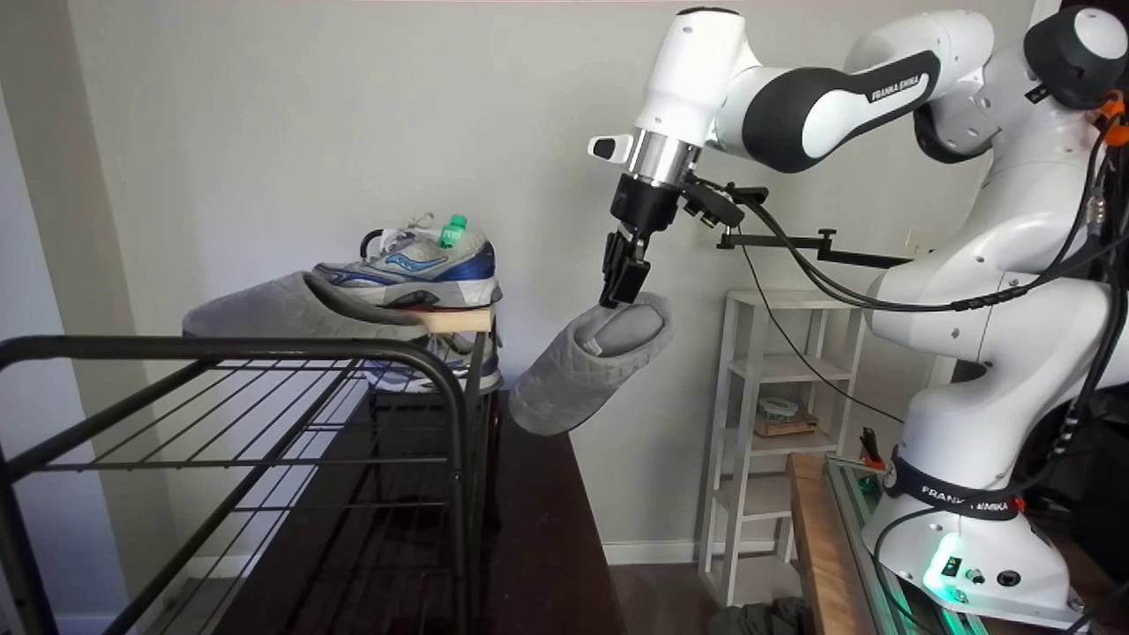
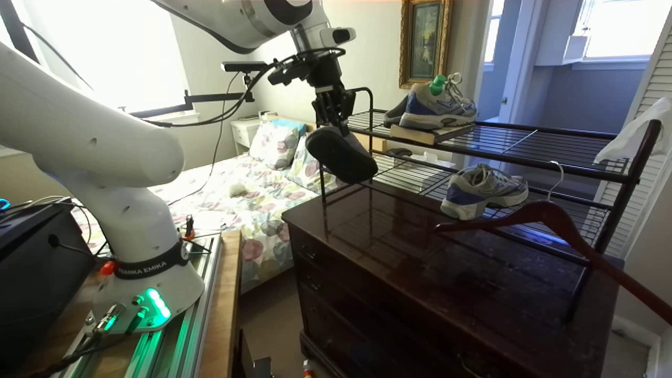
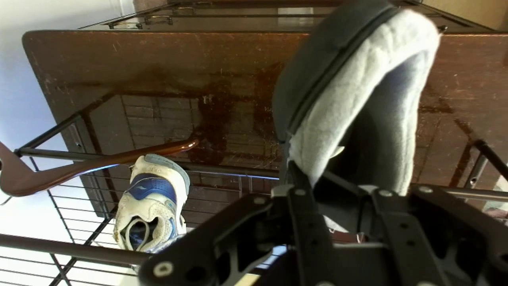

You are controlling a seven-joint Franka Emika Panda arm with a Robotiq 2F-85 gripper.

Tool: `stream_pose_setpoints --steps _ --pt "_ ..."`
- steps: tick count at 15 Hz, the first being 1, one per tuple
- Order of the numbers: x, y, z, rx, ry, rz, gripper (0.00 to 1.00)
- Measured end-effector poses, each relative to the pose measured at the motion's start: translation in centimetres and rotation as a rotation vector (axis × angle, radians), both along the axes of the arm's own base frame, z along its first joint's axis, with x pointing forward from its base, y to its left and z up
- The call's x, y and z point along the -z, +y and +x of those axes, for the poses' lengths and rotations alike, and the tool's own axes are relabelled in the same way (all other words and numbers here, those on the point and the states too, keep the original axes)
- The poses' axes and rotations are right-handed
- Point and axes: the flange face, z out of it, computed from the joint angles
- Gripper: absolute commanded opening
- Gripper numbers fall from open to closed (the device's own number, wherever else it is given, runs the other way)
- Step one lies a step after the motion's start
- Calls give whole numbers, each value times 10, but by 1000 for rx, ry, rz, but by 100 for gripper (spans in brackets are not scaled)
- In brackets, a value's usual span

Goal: Pick up the grey house shoe from the second shelf and place it on the left side of the topmost shelf.

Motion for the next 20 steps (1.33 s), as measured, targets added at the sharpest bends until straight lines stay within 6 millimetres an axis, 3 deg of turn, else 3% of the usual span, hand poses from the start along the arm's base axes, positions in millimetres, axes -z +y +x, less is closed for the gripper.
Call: stream_pose_setpoints --steps 9,16,20 --pt "-62 24 -28 -94 -57 38 2" --pt "-88 10 -16 -84 -177 118 2" --pt "-98 12 -3 -112 -239 189 2"
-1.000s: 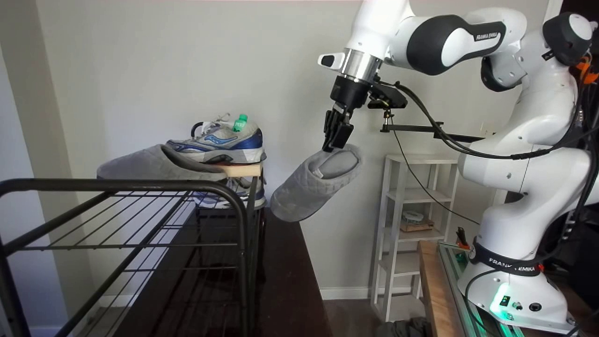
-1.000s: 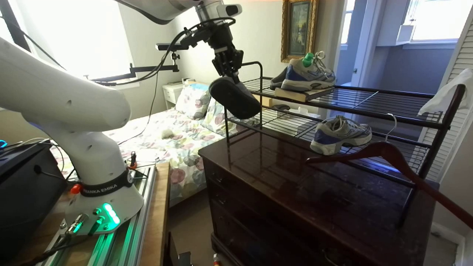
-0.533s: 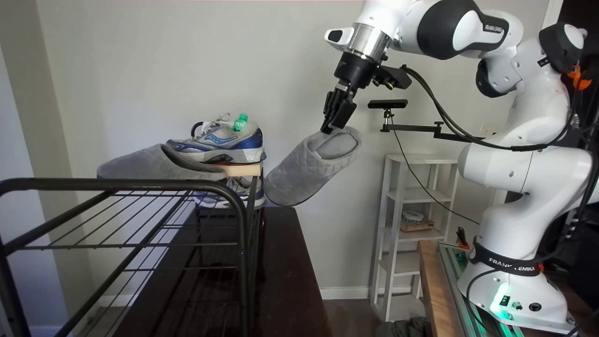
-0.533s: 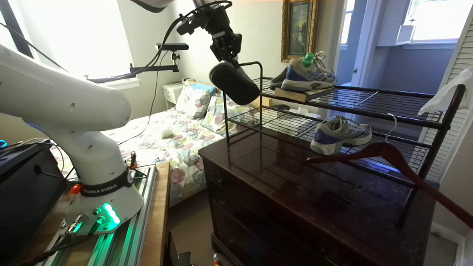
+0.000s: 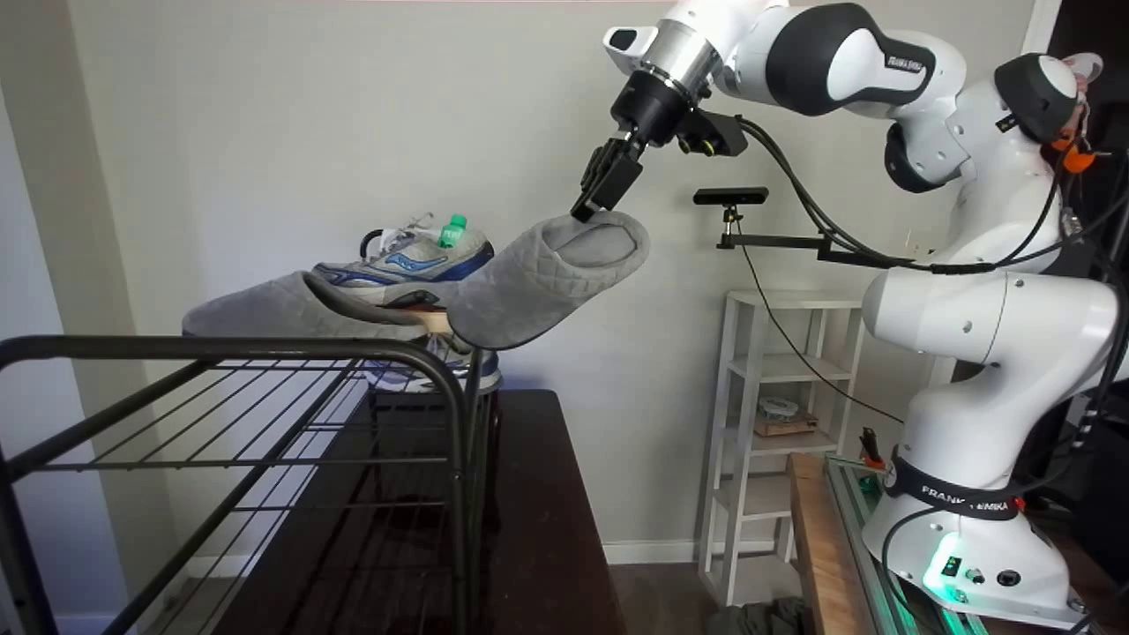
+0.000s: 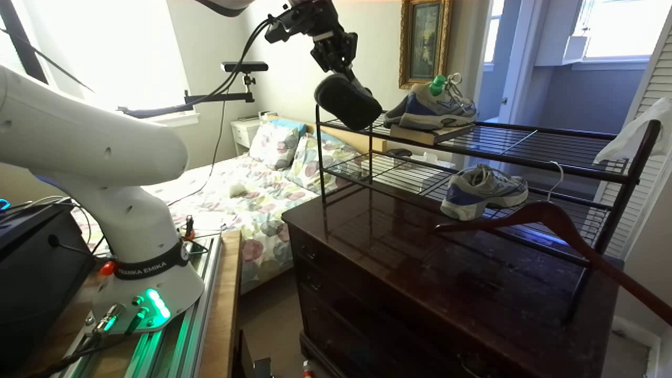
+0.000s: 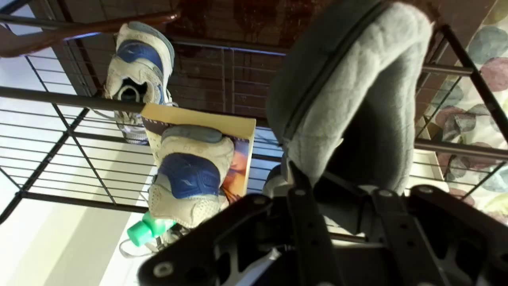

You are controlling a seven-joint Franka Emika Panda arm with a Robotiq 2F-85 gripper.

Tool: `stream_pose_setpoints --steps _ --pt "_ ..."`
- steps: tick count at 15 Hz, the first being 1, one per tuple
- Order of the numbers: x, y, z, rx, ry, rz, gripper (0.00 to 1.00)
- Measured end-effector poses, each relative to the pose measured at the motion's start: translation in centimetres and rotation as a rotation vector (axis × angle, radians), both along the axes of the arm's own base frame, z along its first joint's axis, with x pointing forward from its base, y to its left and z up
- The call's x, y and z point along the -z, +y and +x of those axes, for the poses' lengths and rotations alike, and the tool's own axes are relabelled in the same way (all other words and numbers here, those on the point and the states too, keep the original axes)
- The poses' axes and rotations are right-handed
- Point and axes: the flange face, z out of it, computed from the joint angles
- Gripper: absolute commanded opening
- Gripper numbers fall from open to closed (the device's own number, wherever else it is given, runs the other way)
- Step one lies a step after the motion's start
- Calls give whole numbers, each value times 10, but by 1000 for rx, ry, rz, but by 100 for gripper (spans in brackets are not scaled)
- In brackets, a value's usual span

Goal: Pick up the grey house shoe from the second shelf and place it on the left side of the topmost shelf.

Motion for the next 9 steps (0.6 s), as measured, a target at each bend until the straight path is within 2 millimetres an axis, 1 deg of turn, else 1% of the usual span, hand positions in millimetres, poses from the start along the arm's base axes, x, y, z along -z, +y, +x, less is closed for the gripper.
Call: stream_pose_setpoints --steps 5,9 --pt "-13 8 21 -9 -66 157 2" --pt "-27 19 33 22 -111 282 2"
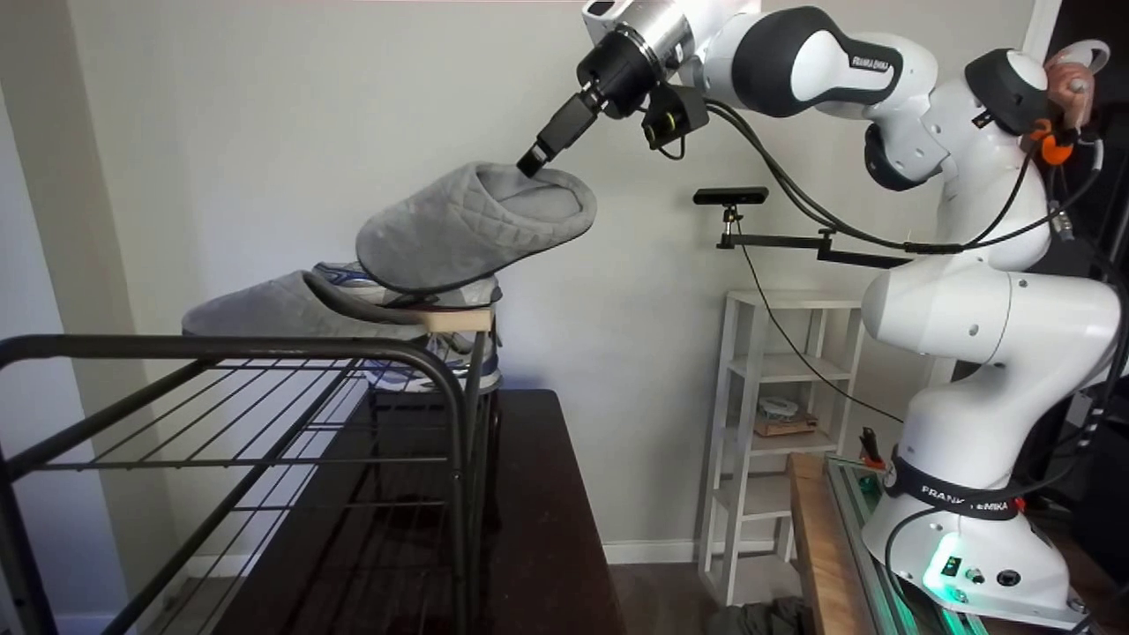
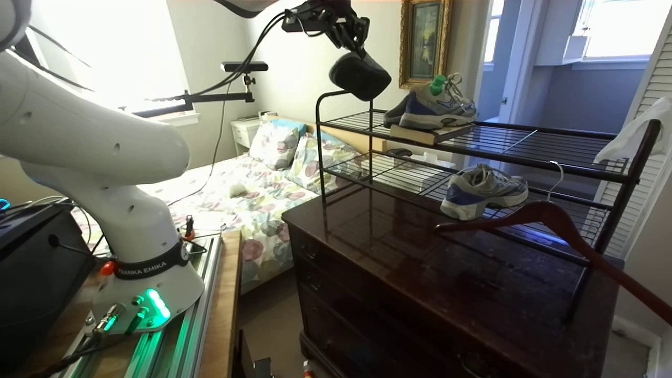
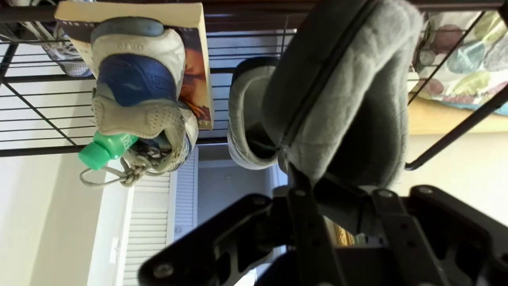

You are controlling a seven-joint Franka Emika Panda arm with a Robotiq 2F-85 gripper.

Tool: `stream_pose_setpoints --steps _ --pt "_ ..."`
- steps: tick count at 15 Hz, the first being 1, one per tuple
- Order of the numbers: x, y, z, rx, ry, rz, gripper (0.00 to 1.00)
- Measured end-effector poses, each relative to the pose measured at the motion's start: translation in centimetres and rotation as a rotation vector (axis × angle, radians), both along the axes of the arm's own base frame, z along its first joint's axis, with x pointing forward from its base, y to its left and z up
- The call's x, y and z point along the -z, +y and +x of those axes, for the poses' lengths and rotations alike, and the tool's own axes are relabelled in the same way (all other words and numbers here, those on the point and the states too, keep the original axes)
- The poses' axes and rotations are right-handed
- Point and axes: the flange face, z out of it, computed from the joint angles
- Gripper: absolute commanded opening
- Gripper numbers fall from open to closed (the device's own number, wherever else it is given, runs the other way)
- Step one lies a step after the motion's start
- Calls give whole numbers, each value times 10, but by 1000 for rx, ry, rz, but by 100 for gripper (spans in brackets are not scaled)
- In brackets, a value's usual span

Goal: Pick up the grey house shoe from the second shelf and place it on the left side of the topmost shelf.

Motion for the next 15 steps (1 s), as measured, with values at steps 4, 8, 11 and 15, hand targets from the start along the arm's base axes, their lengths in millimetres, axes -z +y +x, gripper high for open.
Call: stream_pose_setpoints --steps 4,8,11,15 --pt "-7 11 10 47 1 41 8" --pt "-5 17 13 56 5 28 8" --pt "-6 16 13 57 4 29 2" --pt "-4 16 14 59 -3 27 2"
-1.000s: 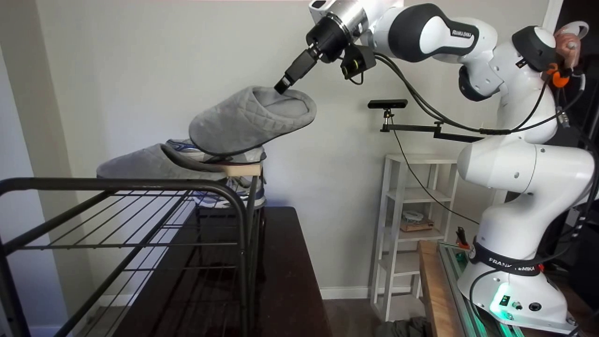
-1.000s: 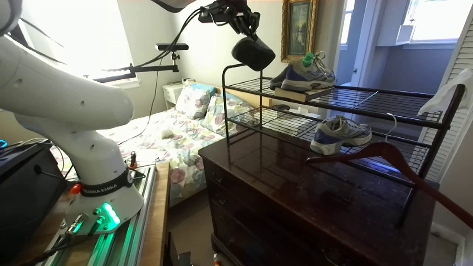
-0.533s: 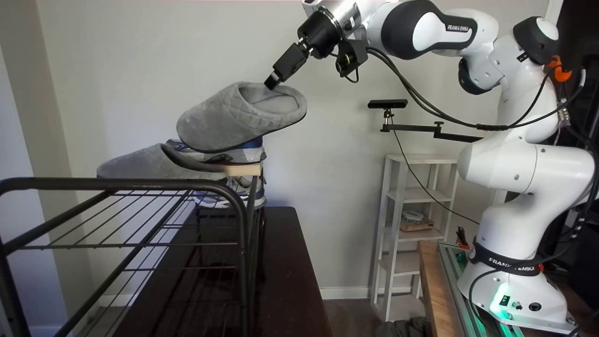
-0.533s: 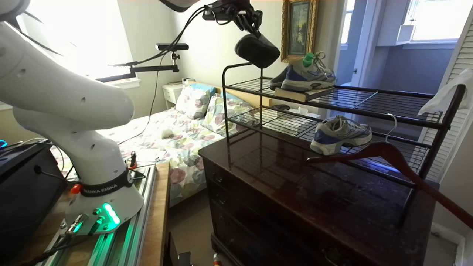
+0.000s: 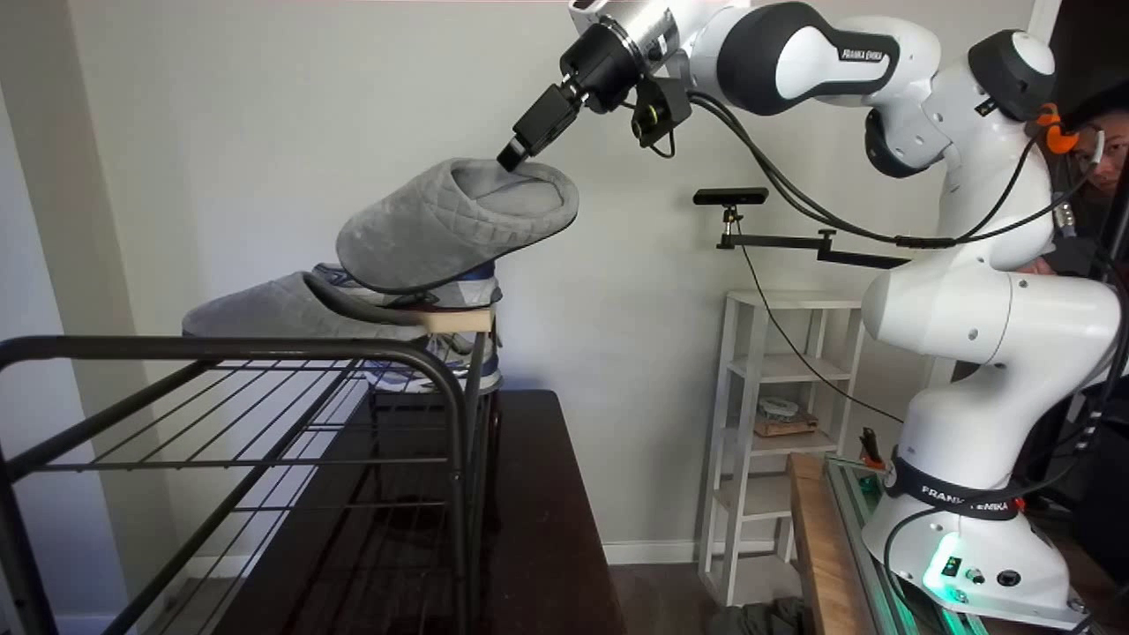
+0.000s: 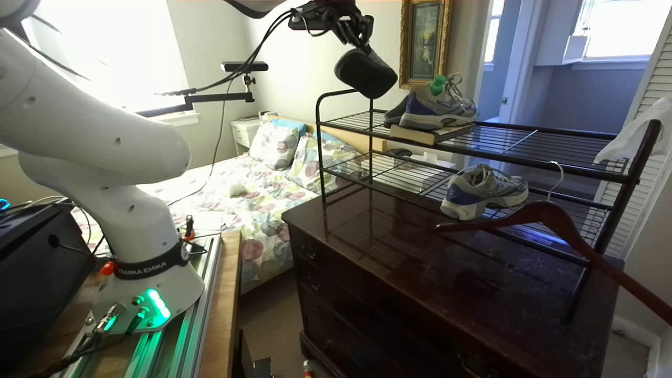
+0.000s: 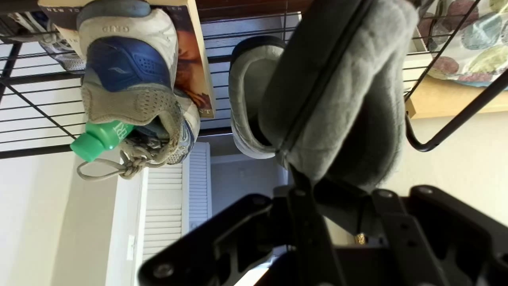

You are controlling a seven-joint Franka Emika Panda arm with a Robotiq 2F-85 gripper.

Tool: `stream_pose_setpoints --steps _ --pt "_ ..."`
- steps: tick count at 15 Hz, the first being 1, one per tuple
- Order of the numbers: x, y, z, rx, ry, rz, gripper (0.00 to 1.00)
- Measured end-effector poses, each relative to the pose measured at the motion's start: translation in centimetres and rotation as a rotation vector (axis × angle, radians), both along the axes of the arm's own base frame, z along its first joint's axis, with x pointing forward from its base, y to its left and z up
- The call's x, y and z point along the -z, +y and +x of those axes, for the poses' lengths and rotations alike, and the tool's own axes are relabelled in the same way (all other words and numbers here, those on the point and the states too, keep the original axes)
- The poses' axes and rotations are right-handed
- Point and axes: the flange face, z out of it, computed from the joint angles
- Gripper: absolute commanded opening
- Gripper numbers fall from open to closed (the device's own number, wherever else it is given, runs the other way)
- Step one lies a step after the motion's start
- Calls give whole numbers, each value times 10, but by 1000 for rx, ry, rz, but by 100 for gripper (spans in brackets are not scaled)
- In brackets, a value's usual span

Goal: Pick up the grey house shoe from the second shelf and place it on the left side of the topmost shelf.

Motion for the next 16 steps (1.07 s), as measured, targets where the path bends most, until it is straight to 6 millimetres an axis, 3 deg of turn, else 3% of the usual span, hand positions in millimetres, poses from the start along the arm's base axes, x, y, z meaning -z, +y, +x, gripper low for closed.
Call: stream_pose_setpoints --steps 5,10,16 --pt "-1 11 9 -15 -69 39 2" --pt "4 30 30 6 -132 54 2" --pt "22 82 54 -14 -117 97 2"
